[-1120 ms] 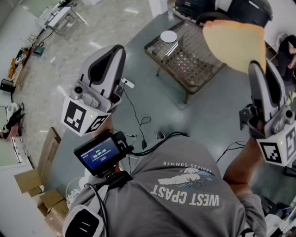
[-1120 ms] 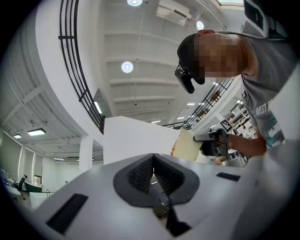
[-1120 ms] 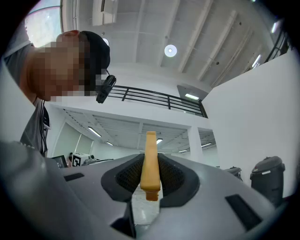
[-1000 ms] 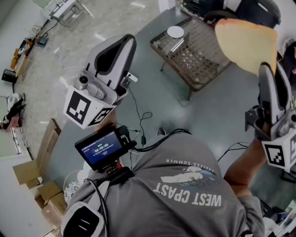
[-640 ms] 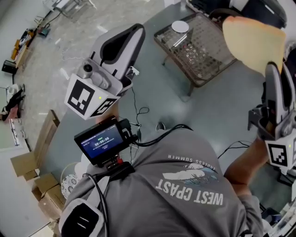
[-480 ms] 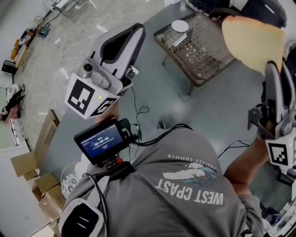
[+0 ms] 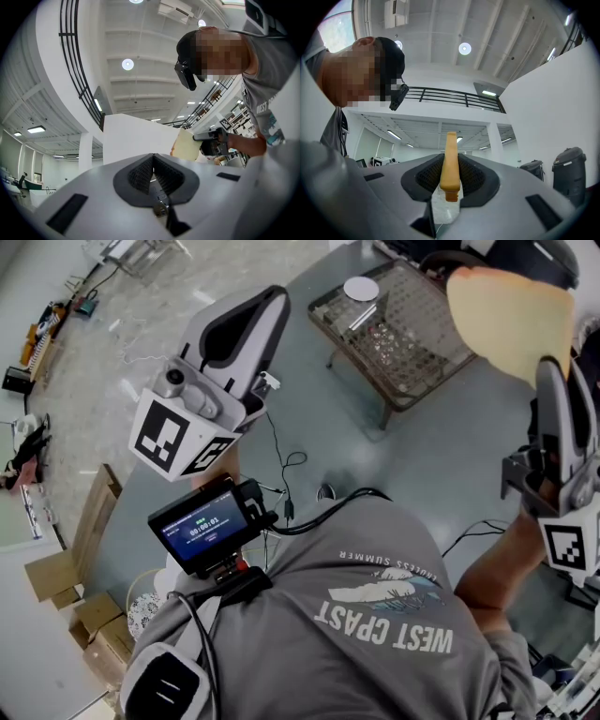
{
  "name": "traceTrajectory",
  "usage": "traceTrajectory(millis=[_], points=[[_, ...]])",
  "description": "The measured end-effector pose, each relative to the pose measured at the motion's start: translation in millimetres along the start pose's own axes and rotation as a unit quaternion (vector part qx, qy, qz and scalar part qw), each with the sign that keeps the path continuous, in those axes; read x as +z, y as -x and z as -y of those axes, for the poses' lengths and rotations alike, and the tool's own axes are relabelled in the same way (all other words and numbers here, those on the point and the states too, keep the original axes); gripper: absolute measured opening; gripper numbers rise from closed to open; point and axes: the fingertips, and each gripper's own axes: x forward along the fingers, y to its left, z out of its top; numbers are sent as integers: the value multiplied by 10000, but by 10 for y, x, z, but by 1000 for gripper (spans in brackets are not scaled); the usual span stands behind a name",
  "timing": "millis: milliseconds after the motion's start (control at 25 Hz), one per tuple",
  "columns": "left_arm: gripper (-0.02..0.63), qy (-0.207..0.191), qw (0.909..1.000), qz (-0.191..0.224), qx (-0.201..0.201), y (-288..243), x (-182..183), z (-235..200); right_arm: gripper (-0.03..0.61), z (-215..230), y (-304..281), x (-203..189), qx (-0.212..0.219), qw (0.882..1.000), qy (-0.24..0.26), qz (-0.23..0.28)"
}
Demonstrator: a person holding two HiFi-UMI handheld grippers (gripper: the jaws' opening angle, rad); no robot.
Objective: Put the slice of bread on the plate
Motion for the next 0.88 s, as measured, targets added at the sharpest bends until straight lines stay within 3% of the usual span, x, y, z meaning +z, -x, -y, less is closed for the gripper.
traceTrajectory(millis=[880], points=[[8, 38, 9998, -177, 12, -29, -70, -48, 91, 55, -137, -90, 114, 9997, -234, 4]])
